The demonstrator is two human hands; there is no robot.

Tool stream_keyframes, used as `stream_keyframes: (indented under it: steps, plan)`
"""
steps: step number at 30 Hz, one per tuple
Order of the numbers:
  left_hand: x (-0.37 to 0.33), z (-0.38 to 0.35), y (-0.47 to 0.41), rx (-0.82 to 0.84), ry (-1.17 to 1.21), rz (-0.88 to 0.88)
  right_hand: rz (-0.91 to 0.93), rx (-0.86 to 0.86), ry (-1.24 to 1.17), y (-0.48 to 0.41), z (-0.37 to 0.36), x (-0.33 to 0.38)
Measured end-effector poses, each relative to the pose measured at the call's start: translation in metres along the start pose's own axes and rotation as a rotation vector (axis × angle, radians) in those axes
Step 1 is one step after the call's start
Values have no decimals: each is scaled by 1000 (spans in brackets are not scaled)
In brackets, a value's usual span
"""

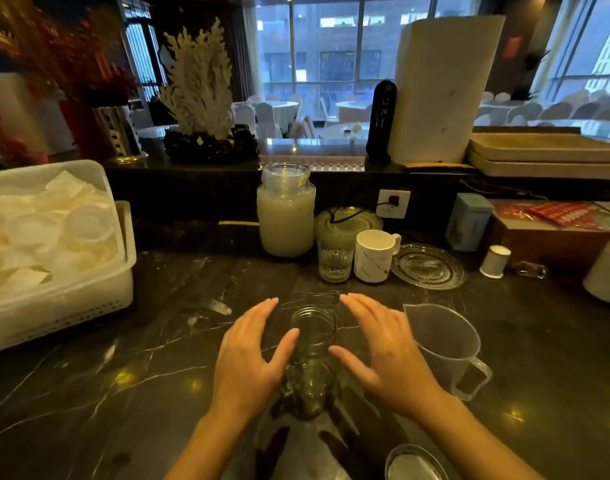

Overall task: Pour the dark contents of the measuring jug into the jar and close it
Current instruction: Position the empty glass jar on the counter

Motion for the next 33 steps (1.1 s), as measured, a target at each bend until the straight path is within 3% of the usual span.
stream_keyframes:
  steps: [4, 9, 21, 33]
  plan:
    - [9, -16, 8, 87, -3, 13, -40, 119, -10, 7, -19, -8]
    - [11, -31, 12, 205, 44, 5, -90, 136, -33, 9, -30, -17]
    - [12, -55, 2, 282, 30, 97, -66, 65, -52, 1, -29, -7]
    - [5, -53, -15, 647, 286, -23, 3, -103, 99, 22, -13, 1]
Point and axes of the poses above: each hand's wrist, its own y-axis away from the middle knuckle, its own z-axis out of the back of the hand, x = y × z, the point moved 4 cm from there along -y, towards the middle knuckle, and after that the axes turned 13 degrees about -y, right-handed, at the moved point
